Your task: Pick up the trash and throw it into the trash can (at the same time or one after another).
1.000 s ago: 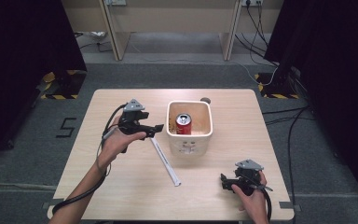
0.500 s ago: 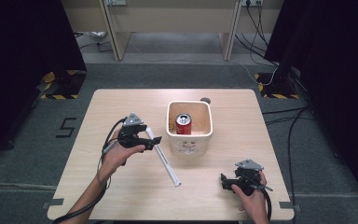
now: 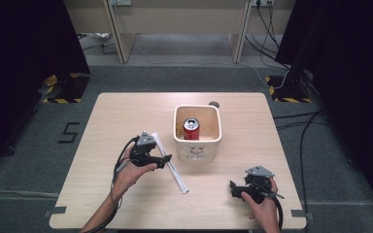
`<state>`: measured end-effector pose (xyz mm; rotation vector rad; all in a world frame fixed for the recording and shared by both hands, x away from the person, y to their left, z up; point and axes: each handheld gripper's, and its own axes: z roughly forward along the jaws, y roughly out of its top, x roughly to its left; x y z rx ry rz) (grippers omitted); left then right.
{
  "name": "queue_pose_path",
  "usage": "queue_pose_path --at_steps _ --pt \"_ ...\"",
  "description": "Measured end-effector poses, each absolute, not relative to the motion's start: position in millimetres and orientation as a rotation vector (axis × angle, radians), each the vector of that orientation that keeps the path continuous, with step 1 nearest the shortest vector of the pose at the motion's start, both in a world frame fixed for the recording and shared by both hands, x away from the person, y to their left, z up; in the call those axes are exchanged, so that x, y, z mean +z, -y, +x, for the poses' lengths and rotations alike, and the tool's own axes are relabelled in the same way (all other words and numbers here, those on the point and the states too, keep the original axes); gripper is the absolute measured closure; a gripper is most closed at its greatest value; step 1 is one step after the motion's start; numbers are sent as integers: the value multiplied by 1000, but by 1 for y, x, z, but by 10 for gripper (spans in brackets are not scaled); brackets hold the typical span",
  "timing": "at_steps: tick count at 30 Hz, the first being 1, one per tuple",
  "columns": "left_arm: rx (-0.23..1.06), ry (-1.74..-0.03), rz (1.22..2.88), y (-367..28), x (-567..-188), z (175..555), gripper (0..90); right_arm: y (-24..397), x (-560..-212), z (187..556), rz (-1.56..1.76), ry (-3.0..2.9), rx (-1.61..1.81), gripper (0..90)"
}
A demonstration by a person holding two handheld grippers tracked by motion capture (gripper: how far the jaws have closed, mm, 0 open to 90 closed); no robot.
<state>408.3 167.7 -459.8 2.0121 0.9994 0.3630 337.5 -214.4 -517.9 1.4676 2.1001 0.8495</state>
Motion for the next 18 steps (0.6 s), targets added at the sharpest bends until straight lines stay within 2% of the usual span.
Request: queue_pose_path --at_steps 4,18 --pt "391 -1013 2021 -163 -471 406 183 214 -518 337 1469 -2099 849 3" --pt "369 -1054 2037 -141 -500 410 178 214 -518 337 1467 -2100 850 3"
